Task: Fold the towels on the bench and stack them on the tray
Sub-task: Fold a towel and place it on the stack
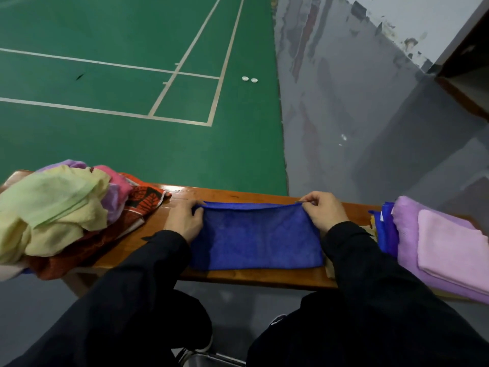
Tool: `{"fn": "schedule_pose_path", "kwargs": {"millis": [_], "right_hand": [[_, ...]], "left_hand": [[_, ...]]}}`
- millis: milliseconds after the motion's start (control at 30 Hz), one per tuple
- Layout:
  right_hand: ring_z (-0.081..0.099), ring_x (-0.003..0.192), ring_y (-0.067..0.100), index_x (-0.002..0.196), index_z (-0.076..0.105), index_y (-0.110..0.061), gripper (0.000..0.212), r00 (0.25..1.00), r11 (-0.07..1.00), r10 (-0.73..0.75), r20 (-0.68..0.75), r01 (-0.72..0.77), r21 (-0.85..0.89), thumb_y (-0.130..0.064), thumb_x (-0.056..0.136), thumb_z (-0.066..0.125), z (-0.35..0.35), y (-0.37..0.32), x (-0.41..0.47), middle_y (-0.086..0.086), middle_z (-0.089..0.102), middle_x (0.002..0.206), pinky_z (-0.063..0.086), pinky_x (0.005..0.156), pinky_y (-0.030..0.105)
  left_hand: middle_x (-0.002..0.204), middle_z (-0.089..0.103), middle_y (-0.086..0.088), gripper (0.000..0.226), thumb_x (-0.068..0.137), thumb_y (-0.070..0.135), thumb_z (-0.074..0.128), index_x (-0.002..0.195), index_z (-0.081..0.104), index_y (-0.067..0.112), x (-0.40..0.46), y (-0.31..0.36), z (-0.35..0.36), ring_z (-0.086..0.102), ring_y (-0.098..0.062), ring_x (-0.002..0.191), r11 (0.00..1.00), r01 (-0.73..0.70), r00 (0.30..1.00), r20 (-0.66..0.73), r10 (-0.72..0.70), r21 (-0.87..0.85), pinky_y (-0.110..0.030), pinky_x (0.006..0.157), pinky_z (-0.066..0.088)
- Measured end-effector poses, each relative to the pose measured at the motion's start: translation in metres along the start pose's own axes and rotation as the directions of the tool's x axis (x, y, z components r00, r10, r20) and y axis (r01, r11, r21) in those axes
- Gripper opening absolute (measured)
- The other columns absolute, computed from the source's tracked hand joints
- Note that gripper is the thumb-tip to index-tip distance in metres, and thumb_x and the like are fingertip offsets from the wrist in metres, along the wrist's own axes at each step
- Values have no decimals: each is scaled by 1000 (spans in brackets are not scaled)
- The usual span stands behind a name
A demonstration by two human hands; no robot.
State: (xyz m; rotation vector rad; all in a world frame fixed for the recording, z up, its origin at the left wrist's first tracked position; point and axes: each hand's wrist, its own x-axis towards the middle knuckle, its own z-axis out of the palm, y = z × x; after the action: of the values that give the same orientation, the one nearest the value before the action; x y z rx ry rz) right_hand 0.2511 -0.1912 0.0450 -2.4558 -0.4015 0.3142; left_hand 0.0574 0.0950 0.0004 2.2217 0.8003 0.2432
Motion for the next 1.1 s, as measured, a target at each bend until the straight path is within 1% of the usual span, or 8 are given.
{"fn": "schedule_pose_path", "kwargs": {"millis": [233,533,700,867,933,1000,1067,1100], "right_hand": [[64,89,21,98,68,-28,12,1000,988,-18,-15,16,-156,-24,100,57,20,8,19,-2,71,95,49,78,31],[60,100,24,106,66,-20,16,993,934,-112,-36,93,-346,-26,103,51,44,21,33,2,64,107,52,87,39],[56,102,24,109,66,-23,19,990,898,-126,-59,89,-430,-33,104,50,50,24,38,2,61,108,51,84,40],[55,101,26,112,64,-20,21,989,908,-112,-100,62,-414,-32,105,48,57,28,41,5,61,111,50,86,42],[56,107,30,120,65,-17,26,988,933,-101,-115,53,-357,-29,106,46,57,28,42,9,62,118,47,93,42],[56,116,31,131,62,-13,33,982,963,-92,-164,46,-265,-29,107,43,57,23,41,11,61,128,44,101,43],[54,123,31,134,61,-11,38,953,969,-159,-258,102,-223,-29,107,41,58,15,35,11,60,134,41,106,44],[53,124,31,133,62,-9,40,932,964,-214,-294,153,-217,-29,105,41,60,10,31,11,61,135,41,108,44]], "left_hand": [[104,74,-11,17,96,17,56,102,72,16,25,-5,9,67,-36,98,997,30,1000,-12,-29,73,-37,84,49],[105,67,-18,15,94,14,59,99,71,7,41,-9,23,62,-39,98,974,-69,992,-93,90,217,-42,88,48],[112,65,-12,20,99,28,56,107,69,15,48,-12,26,62,-36,104,966,-24,995,-85,47,257,-43,87,49],[115,65,-9,24,96,34,54,110,66,19,46,-6,29,63,-34,107,961,45,992,-127,-11,274,-42,86,50],[124,63,-9,45,86,36,53,126,62,16,45,-7,28,58,-30,117,983,44,997,-69,-32,178,-40,96,46],[134,58,-7,73,77,38,49,145,50,13,42,-11,21,53,-24,126,997,45,999,-2,-45,-63,-37,108,41],[136,55,-6,81,74,36,48,151,43,13,39,-16,16,53,-17,125,929,72,997,14,-72,-362,-31,109,42],[134,56,-5,76,74,31,48,148,47,12,38,-17,14,55,-14,122,874,92,996,30,-88,-477,-24,105,43]]}}
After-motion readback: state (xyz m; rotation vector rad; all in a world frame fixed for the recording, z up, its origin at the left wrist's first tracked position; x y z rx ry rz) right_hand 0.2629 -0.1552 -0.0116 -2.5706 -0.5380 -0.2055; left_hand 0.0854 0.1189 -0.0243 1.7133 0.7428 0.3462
